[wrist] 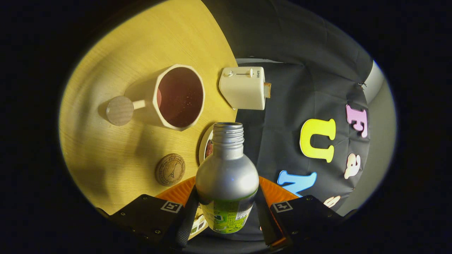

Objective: Take the bottle from table, then pour the juice into the cup, finally place the bottle on the coaster

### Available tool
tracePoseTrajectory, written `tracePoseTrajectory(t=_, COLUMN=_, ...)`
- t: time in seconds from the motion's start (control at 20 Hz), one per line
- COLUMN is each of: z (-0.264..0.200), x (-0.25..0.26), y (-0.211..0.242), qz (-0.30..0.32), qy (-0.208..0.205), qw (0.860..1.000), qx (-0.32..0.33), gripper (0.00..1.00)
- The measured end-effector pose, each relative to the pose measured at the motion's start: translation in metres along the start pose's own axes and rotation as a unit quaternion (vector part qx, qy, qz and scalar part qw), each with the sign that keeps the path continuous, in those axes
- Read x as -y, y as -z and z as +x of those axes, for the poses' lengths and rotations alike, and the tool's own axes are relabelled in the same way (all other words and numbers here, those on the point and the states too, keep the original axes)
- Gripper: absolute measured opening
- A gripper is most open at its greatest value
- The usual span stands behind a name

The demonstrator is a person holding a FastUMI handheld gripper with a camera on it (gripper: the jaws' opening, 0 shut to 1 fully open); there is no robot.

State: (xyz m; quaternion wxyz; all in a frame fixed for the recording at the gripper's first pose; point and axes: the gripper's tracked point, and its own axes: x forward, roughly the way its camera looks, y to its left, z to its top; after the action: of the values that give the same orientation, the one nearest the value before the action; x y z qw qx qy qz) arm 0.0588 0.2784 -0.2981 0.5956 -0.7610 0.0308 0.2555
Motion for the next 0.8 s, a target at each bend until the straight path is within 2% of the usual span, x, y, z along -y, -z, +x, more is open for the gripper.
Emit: tracePoseTrajectory(t=0.8, z=0.007, x=0.017, y=0.000, qz=-0.070, qy=0.015, qw=0.997, qx=0.021, gripper=0.78)
